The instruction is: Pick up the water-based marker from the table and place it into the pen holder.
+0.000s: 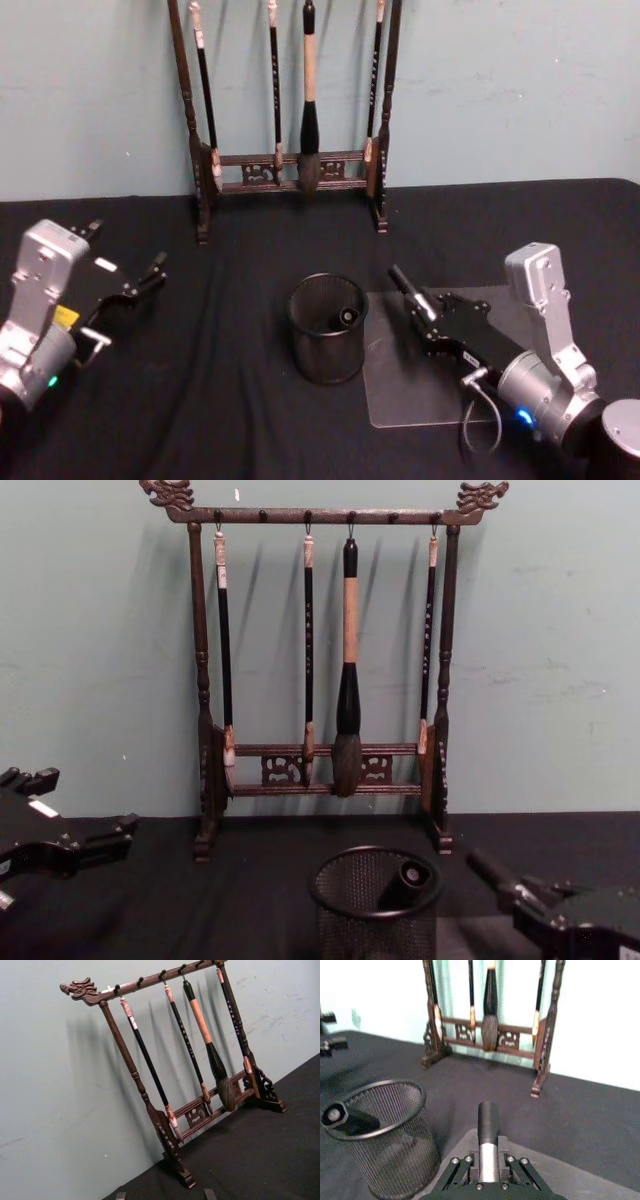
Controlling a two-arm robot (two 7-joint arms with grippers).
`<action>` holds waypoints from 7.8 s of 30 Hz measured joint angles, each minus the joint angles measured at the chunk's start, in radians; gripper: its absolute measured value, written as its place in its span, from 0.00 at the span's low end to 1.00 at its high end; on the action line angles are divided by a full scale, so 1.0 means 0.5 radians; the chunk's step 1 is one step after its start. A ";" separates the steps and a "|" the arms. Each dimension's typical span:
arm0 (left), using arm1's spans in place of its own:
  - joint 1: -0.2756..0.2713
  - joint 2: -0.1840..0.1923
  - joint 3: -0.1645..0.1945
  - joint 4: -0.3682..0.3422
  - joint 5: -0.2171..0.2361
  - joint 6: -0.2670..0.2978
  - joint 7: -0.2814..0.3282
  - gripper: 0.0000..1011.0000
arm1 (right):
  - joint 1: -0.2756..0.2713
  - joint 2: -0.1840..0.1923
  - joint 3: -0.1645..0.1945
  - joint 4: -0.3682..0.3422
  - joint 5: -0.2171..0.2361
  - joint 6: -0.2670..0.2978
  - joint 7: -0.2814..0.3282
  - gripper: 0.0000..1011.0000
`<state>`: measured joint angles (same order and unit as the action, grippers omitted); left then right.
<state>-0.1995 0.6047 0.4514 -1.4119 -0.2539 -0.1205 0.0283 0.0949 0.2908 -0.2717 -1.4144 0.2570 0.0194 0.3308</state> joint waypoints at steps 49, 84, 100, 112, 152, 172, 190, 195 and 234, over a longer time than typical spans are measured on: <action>0.000 0.000 0.000 0.000 0.000 0.000 0.000 1.00 | 0.047 -0.016 -0.001 0.086 0.229 -0.560 0.241 0.21; 0.000 0.000 0.000 0.000 0.000 0.000 0.000 1.00 | 0.458 -0.142 -0.220 0.442 0.234 -0.622 0.432 0.21; 0.000 0.000 0.000 0.000 0.000 0.000 0.000 1.00 | 0.616 -0.211 -0.310 0.619 0.209 -0.654 0.495 0.21; 0.000 0.000 0.000 0.000 0.000 0.000 0.000 1.00 | 0.671 -0.243 -0.353 0.694 0.197 -0.666 0.524 0.21; 0.000 0.000 0.000 0.000 0.000 0.000 0.000 1.00 | 0.679 -0.243 -0.364 0.701 0.192 -0.660 0.528 0.91; 0.000 0.000 0.000 0.000 0.000 0.000 0.000 1.00 | 0.606 -0.198 -0.335 0.566 0.197 -0.593 0.453 0.99; 0.000 0.000 0.000 0.000 0.000 0.000 0.000 1.00 | 0.376 -0.073 -0.211 0.214 0.183 -0.457 0.235 0.99; 0.000 0.000 0.000 0.000 0.000 0.000 0.000 1.00 | 0.297 -0.041 -0.168 0.135 0.182 -0.432 0.195 0.99; 0.000 0.000 0.000 0.000 0.000 0.000 0.000 1.00 | -0.065 -0.008 0.044 0.052 0.002 -0.429 -0.022 0.99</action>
<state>-0.1995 0.6047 0.4514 -1.4120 -0.2539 -0.1205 0.0283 0.0622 0.2867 -0.2499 -1.3885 0.2578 -0.1949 0.3199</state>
